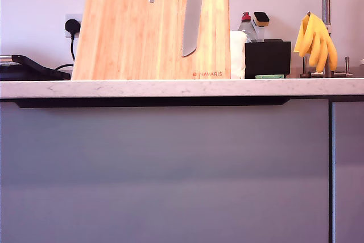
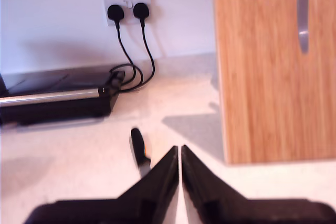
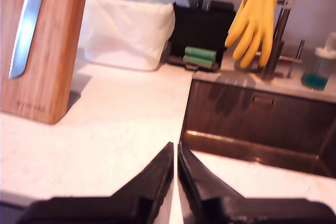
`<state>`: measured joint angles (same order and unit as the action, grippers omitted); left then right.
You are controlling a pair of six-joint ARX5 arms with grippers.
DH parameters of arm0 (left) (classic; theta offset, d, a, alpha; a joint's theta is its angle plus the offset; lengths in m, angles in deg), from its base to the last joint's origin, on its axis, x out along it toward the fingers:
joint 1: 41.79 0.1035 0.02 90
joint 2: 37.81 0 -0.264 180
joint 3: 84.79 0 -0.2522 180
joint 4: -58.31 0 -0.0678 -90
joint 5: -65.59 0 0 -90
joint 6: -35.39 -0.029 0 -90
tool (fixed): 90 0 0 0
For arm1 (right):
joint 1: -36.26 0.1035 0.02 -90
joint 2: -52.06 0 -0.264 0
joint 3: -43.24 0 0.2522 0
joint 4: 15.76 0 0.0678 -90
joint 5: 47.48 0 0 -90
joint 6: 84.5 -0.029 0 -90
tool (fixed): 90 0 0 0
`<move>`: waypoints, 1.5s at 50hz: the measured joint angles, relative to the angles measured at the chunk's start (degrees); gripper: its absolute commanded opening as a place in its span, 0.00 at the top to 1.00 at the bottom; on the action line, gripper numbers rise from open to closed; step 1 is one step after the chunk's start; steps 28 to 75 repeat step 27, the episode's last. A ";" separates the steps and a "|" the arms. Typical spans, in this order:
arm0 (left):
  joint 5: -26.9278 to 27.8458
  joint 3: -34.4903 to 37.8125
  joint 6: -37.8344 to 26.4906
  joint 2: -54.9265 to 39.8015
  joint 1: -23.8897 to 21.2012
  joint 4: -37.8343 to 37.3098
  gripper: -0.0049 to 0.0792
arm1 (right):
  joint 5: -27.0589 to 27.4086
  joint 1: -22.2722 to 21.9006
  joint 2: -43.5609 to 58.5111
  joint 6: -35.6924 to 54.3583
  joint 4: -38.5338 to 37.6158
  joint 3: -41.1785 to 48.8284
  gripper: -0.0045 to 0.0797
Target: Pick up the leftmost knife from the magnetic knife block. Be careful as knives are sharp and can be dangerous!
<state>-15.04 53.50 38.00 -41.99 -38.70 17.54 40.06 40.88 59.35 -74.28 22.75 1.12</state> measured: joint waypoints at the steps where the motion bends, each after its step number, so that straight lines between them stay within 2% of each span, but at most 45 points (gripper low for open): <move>1: 0.00 0.00 0.07 0.44 0.00 -0.07 0.96 | 0.00 0.00 -0.35 -0.39 0.55 0.07 0.95; 14: 0.83 -0.13 1.97 2.23 0.00 -7.61 0.96 | 0.04 0.00 -1.38 -2.71 7.98 0.11 0.95; 19: 0.83 -0.13 1.99 2.21 0.00 -8.13 0.96 | 0.02 0.00 -1.38 -2.69 10.67 0.13 0.95; 75: 0.83 -0.13 1.99 2.21 0.00 -8.15 0.96 | 0.00 0.00 -1.38 -2.69 10.47 0.15 0.95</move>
